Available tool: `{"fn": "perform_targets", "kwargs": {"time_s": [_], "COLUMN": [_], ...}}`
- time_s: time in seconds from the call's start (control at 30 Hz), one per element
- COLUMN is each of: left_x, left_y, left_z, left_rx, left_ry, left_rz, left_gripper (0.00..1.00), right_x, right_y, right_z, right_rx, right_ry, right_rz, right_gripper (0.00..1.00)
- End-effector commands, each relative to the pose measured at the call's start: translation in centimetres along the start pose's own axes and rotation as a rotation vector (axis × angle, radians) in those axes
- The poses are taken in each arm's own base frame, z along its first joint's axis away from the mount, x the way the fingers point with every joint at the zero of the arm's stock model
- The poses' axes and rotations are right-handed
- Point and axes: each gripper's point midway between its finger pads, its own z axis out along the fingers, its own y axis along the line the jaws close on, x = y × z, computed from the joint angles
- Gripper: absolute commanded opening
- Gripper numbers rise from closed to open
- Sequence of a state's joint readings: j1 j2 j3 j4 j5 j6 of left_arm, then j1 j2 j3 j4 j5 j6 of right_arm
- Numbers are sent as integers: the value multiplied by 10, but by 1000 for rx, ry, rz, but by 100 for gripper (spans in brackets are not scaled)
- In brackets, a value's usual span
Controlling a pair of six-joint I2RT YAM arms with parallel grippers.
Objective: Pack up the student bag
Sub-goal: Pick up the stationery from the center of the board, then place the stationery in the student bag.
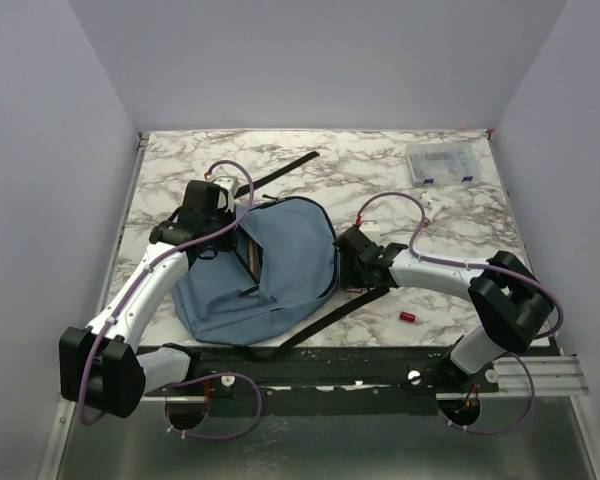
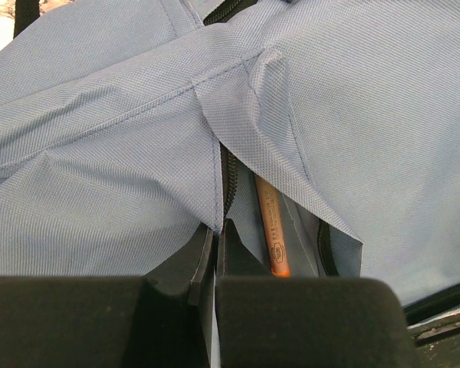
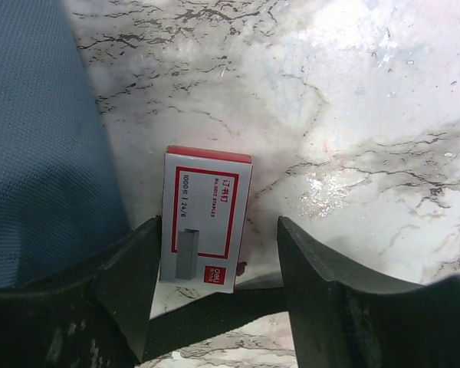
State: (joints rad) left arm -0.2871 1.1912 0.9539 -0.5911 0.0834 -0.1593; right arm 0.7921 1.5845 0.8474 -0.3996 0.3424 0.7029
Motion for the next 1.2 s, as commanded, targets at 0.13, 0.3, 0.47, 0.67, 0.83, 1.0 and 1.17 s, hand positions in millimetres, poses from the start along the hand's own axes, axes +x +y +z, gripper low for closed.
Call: {"fn": "perform_targets", "kwargs": {"time_s": [0.13,0.3,0.47,0.67,0.83,1.0,1.17], "left_x": [-16,-16,-15,-16,-19,-16,-17], "left_y": [-13,-16,-19,-21,-23,-23,-21], "left_z": [-11,-14,-14,-15,-18,-18,-20], "left_rx": [73,89,106,115,122,124,115], "left_ry": [-58,-64,-59,-62,-74,-72,-84], "left_rz": [-10,-9,-8,-12,-9,-10,-8], "left_gripper": [0,0,0,0,0,0,0], "right_x": [-5,-25,-61,-118,-135,-116,-91], "right_y": [-11,-11,-11,24,109,209,273], "right_z": [1,-9,-41,-99,-134,-163,-181], "right_rx": [38,56,15,-167,-571,-915,-1168], "right_ry": [-72,-113,-188,-306,-293,-233,-140], "right_rz": [47,50,61,14,-58,-154,-177], "right_gripper": [48,36,36,36,36,38,38]}}
